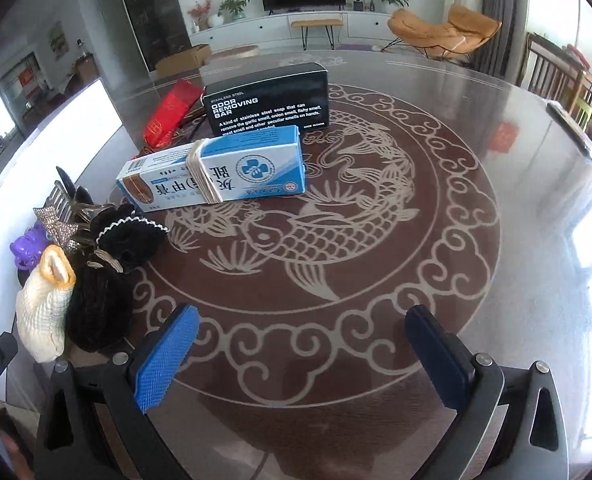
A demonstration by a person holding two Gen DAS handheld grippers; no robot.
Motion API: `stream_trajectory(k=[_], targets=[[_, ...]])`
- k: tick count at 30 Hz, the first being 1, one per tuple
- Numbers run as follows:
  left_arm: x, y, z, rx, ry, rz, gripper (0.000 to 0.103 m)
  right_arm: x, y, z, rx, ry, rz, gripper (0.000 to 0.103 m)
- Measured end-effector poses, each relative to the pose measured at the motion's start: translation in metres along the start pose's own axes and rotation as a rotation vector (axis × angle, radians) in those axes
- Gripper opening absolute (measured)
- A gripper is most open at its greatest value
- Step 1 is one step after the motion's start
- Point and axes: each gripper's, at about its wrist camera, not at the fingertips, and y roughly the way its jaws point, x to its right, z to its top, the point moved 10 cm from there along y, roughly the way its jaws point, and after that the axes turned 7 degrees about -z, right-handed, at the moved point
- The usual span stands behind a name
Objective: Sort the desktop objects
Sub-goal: 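Grasp the cream knitted bag with the left tool while the right tool grasps the black velvet bag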
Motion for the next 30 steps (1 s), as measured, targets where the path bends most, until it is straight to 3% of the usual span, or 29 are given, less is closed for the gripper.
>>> stream_trajectory(k=[3, 8, 22, 30], targets=[[0.011, 0.004, -0.003, -0.011, 0.052, 0.004, 0.103, 0.000, -0.002, -0.015, 0.018, -0.099, -0.026, 0.103], [0.024, 0.003, -0.007, -0.007, 0.132, 0.025, 0.103, -0.010, -0.006, -0.018, 0.048, -0.111, -0.002, 0.103], [0.024, 0.006, -0.008, -0.024, 0.135, 0.014, 0.103, -0.011, -0.004, -0.017, 0.068, -0.116, 0.004, 0.103], [0.018, -0.007, 0.015, 0.078, 0.118, 0.032, 0.103, -0.011, -0.004, -0.017, 0.068, -0.116, 0.004, 0.103]])
